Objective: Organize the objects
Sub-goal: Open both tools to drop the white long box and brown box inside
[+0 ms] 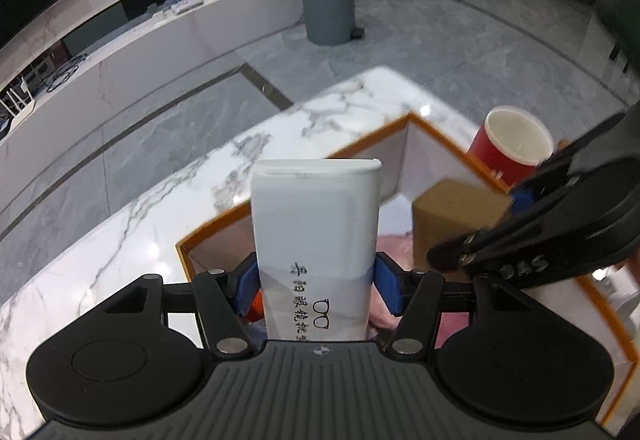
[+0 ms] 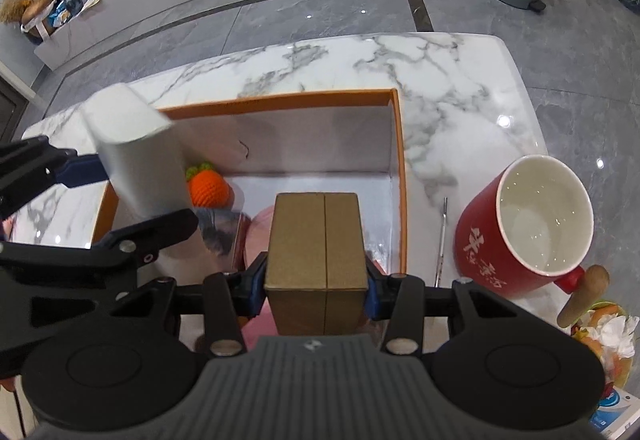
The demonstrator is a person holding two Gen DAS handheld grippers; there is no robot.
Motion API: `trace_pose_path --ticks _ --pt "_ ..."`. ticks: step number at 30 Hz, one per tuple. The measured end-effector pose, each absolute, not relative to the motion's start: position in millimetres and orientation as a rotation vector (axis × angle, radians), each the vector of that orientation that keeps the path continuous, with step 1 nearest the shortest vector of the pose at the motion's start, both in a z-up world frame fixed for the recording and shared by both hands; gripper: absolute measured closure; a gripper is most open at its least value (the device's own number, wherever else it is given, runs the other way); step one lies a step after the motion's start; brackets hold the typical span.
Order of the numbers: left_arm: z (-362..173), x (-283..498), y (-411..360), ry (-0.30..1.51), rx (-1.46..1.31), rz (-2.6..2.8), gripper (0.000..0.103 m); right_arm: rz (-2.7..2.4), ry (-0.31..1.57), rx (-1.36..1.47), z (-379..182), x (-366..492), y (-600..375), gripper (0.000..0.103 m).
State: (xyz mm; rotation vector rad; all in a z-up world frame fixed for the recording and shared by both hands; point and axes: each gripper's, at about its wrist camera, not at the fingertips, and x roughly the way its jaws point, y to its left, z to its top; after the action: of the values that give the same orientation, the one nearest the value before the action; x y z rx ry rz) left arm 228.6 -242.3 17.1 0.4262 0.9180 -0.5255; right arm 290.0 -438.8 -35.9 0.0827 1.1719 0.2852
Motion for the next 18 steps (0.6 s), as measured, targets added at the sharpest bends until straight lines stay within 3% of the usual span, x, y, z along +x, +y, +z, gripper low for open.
trace_pose_path --ticks 13,18 --pt "-5 247 -223 1.002 0.287 -0.501 0.034 0.278 1.079 -0.038 -40 293 -426 0.054" --pt "-8 250 -218 1.001 0.251 -0.481 0.033 0.292 1.065 -0.008 -37 297 -428 0.048"
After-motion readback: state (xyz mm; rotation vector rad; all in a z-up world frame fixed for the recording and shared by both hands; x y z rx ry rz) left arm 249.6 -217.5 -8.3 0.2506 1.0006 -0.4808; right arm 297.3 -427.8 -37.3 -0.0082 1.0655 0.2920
